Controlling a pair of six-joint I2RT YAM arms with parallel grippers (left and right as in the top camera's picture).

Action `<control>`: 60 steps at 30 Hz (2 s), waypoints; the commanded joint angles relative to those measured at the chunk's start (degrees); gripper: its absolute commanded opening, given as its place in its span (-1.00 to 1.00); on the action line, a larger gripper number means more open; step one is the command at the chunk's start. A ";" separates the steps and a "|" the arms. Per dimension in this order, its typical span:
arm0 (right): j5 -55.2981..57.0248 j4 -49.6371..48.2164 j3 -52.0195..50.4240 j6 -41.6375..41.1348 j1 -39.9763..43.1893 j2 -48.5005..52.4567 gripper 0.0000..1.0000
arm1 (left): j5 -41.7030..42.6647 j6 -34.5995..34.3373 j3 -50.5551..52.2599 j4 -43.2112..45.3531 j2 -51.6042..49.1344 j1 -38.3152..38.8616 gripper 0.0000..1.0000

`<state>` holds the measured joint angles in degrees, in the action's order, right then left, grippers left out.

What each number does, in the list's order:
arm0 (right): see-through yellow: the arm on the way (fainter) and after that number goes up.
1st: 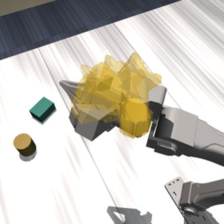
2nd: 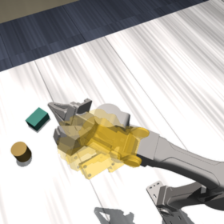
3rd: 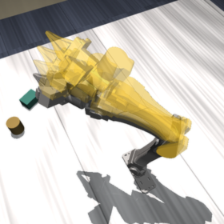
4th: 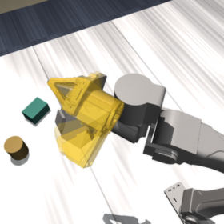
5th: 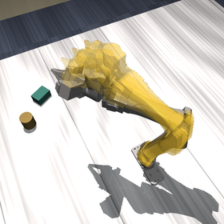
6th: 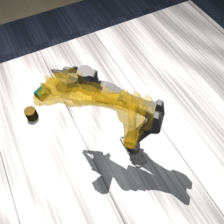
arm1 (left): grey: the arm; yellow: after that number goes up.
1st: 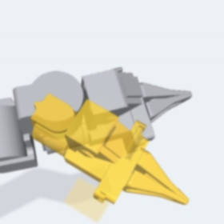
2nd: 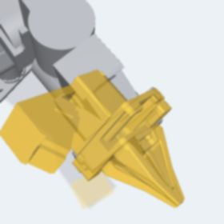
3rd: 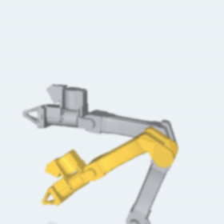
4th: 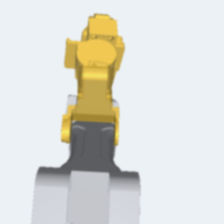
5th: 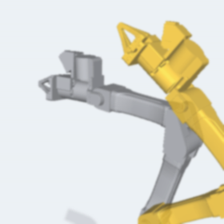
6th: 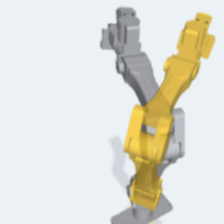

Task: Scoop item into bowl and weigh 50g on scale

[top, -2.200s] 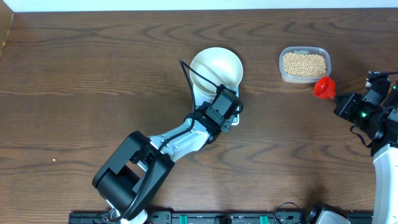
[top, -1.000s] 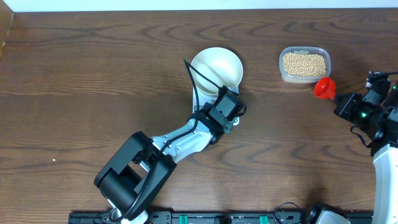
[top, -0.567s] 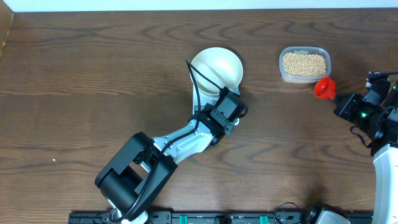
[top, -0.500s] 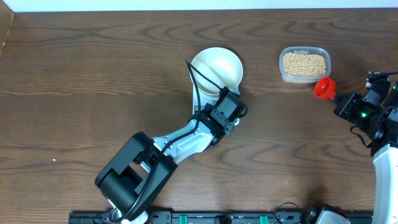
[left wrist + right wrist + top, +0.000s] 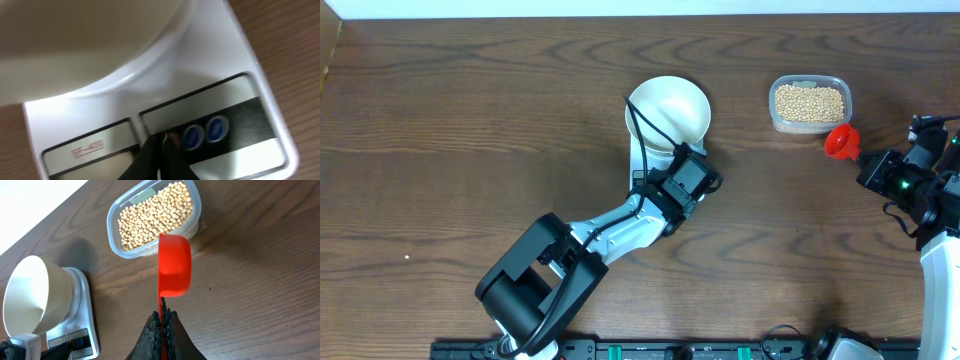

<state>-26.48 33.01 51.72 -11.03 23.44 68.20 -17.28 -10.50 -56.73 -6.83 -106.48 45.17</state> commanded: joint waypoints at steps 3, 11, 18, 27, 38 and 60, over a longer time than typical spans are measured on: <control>0.02 0.04 1.03 1.05 0.15 0.07 -0.98 | 0.00 0.20 3.06 -0.96 -4.87 -0.72 -0.85; 0.02 0.04 1.03 1.05 0.15 0.07 -0.98 | 2.27 0.17 3.04 1.97 -4.87 -0.72 -0.85; 0.04 0.04 1.03 1.07 0.15 0.07 -0.98 | 5.95 0.15 3.04 1.29 -4.87 -0.72 -0.85; 0.04 0.00 1.03 1.07 0.15 0.07 -0.98 | 8.28 0.17 3.04 1.14 -4.87 -0.72 -0.85; 0.04 0.04 1.03 1.07 0.15 0.07 -0.98 | 8.28 0.17 3.04 3.15 -4.87 -0.72 -0.85; 0.02 0.20 1.03 1.07 0.15 0.07 -0.98 | 9.49 -0.39 3.06 0.02 -4.87 -0.70 -0.85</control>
<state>-26.48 33.17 51.72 -11.03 23.44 68.20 -14.39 -10.50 -56.62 -3.92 -106.83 44.47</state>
